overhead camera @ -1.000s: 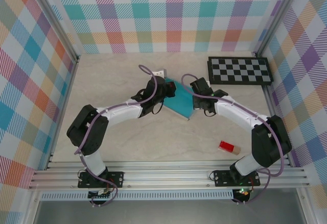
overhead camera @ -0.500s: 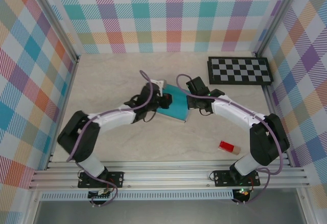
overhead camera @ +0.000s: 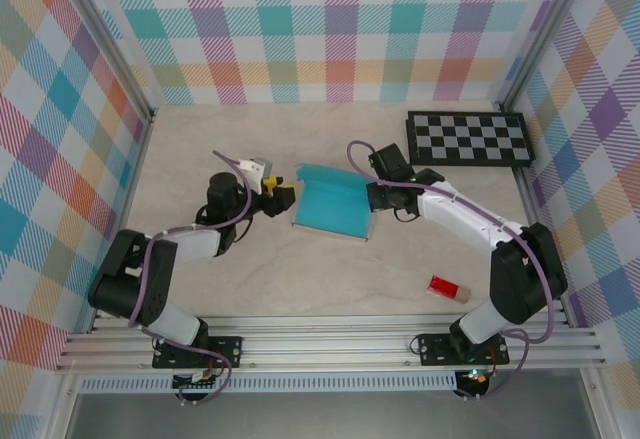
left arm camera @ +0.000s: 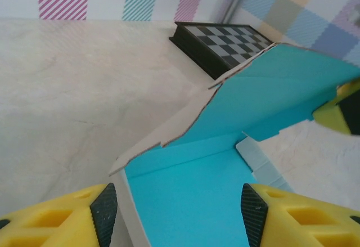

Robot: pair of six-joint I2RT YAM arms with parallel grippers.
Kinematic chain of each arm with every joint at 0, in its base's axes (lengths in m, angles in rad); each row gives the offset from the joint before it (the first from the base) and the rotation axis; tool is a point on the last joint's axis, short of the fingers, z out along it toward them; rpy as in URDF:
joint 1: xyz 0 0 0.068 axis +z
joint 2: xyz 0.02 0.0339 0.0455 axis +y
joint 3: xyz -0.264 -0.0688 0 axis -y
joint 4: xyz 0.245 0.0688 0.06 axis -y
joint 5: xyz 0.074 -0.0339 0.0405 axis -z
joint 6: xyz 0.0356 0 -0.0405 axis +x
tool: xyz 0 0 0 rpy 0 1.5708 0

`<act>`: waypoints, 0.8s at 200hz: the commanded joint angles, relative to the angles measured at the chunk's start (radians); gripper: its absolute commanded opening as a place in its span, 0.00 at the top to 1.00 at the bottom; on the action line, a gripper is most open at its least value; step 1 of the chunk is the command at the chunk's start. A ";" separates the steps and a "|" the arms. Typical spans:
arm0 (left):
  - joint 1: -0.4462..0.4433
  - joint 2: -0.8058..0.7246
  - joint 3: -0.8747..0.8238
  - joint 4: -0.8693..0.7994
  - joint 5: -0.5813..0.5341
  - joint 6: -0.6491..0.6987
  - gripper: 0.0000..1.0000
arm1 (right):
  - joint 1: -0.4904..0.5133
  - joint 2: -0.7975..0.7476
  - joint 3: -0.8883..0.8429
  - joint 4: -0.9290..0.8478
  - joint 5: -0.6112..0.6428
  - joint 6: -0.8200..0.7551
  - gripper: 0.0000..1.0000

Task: Fold the paper box

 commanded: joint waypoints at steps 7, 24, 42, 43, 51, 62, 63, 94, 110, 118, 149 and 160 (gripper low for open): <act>-0.005 0.010 0.046 0.067 0.021 0.195 0.36 | -0.008 -0.005 0.017 -0.014 -0.050 -0.009 1.00; -0.005 0.014 0.049 0.050 -0.008 0.235 0.35 | -0.010 -0.014 0.013 -0.014 -0.058 -0.019 1.00; -0.005 0.027 0.065 0.002 -0.010 0.285 0.36 | -0.012 -0.019 0.013 -0.013 -0.074 -0.026 1.00; -0.005 0.029 0.066 -0.002 -0.009 0.288 0.36 | -0.011 -0.019 0.013 -0.013 -0.076 -0.026 1.00; -0.005 0.038 0.077 -0.023 0.004 0.308 0.37 | -0.013 -0.020 0.016 -0.015 -0.087 -0.027 1.00; -0.005 0.055 0.091 -0.041 0.019 0.320 0.39 | -0.013 -0.022 0.024 -0.022 -0.098 -0.027 1.00; -0.005 0.056 0.090 -0.043 0.019 0.322 0.39 | -0.013 -0.021 0.024 -0.022 -0.098 -0.028 1.00; -0.005 0.081 0.119 -0.067 0.023 0.343 0.44 | -0.015 -0.022 0.037 -0.031 -0.115 -0.031 1.00; -0.005 0.100 0.145 -0.100 0.032 0.352 0.47 | -0.014 -0.024 0.042 -0.033 -0.124 -0.028 1.00; -0.005 0.107 0.150 -0.104 0.027 0.353 0.48 | -0.015 -0.026 0.045 -0.034 -0.129 -0.026 1.00; -0.006 0.124 0.193 -0.165 0.033 0.361 0.83 | -0.015 -0.033 0.050 -0.037 -0.138 -0.021 1.00; -0.012 0.123 0.194 -0.168 0.040 0.359 0.93 | -0.015 -0.034 0.052 -0.041 -0.135 -0.019 1.00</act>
